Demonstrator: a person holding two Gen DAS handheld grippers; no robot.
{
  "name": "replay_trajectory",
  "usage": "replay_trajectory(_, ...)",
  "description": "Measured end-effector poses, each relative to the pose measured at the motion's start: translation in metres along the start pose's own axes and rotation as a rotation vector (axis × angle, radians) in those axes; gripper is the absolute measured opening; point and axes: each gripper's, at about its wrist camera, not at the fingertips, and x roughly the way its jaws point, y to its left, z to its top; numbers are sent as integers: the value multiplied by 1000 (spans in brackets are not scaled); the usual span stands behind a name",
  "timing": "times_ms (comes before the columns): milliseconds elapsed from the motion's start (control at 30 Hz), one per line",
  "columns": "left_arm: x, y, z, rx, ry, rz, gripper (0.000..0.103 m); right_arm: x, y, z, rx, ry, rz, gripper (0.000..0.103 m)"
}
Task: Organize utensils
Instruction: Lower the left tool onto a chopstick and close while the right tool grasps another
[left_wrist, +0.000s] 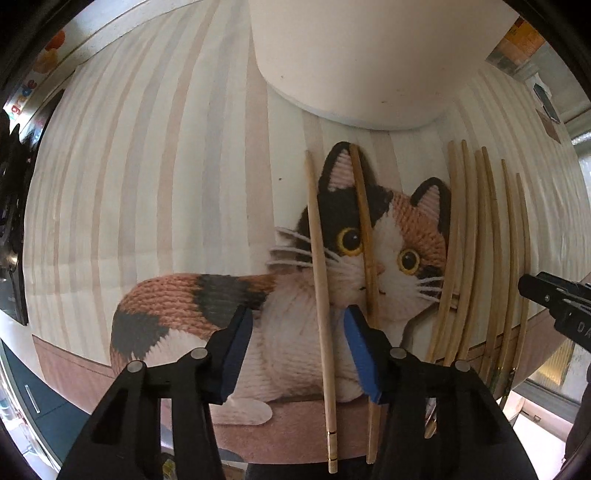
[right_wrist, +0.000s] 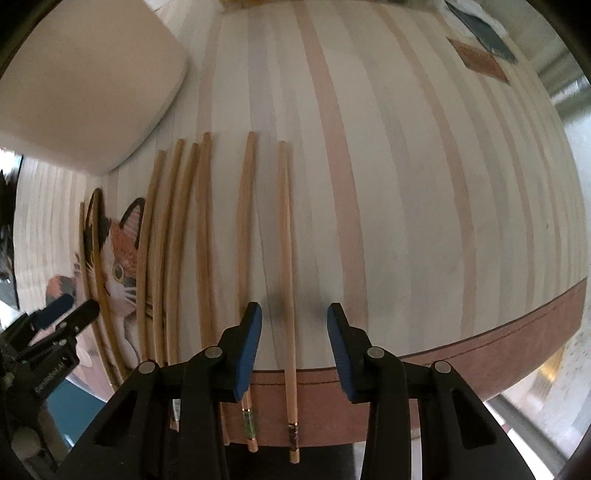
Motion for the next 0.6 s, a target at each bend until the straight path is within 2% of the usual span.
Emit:
replay_trajectory(33,0,-3,-1,2,-2,1,42,2,1,1,-10,0,-11,35)
replay_trajectory(67,0,-5,-1,5,-7,2,35,4,1,2,-18,-1,-23,30)
replay_trajectory(133,-2,-14,4,14,-13,5,12,5,3,3,-45,-8,-64,20)
replay_trajectory(167,-3,-13,5,18,-14,11,6,6,7,1,-50,-11,-73,14)
replay_trajectory(233,-7,-7,10,18,-15,36,5,6,6,0,-54,-9,-83,8)
replay_trajectory(333,-11,11,14,-20,-21,68,5,6,-5,-1,-47,-1,-85,7)
replay_trajectory(433,-9,32,11,-90,-4,56,5,-1,-25,2,-43,6,-94,7)
replay_trajectory(600,-8,42,13,-117,19,28,5,-1,-19,2,-81,22,-70,7)
